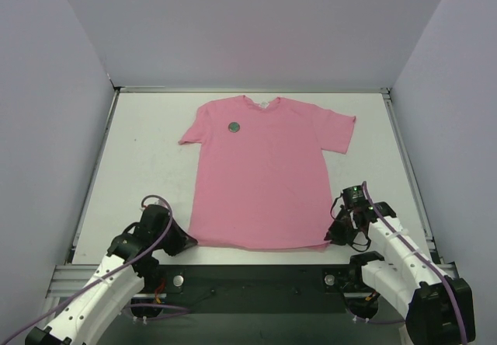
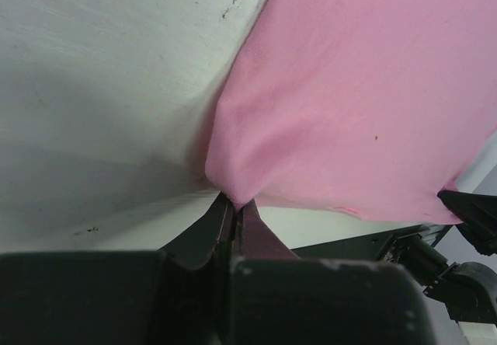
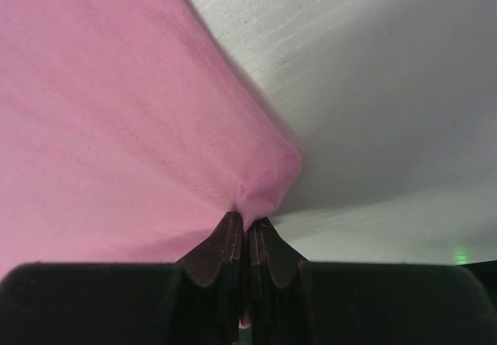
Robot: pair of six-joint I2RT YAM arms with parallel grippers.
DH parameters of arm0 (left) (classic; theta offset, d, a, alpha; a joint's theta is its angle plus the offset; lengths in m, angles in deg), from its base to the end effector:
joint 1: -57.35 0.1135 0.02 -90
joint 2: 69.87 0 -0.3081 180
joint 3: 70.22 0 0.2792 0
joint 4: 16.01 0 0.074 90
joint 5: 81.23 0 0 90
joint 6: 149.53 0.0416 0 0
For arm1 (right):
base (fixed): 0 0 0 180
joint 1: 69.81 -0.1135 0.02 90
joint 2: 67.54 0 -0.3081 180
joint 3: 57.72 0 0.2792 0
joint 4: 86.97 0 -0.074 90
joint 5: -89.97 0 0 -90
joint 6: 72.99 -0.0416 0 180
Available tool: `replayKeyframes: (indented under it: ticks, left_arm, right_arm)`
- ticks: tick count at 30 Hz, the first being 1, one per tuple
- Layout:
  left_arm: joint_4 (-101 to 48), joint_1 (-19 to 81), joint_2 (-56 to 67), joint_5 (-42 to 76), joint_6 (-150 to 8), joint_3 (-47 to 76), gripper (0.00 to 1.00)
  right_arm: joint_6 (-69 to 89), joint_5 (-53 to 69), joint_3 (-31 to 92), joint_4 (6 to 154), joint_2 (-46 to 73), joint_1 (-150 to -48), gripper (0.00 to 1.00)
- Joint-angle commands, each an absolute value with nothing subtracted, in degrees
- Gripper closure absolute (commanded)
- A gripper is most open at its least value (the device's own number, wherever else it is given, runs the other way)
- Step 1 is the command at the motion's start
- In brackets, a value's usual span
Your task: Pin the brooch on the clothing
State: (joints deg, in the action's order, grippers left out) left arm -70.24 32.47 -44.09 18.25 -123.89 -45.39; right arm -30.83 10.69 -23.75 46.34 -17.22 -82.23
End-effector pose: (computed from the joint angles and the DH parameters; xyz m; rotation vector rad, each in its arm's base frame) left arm 0.0764 -0.0430 0.1484 -0.8526 2.5855 -0.7601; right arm 0.1383 0.0384 0.1696 0.7843 2.6612 0.5588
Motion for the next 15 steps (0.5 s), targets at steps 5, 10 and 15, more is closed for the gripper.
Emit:
replayKeyframes:
  ticks: [5,10,15]
  left_arm:
    - [-72.54,31.78,-44.99,19.41,-124.05,-43.31,0.70]
    - [-72.10,30.46,-46.31,18.27,-122.99,-41.56,0.41]
    - [-70.87,30.02,-45.88,17.04,-121.23,-39.53,0.34]
  right_arm:
    - [-27.91,13.06,-20.96,41.07,-16.13,-82.64,0.80]
    - [-27.90,12.98,-19.82,40.55,-19.20,-82.64,0.35]
    - [-27.73,11.39,-17.10,39.40,-21.75,-82.73,0.10]
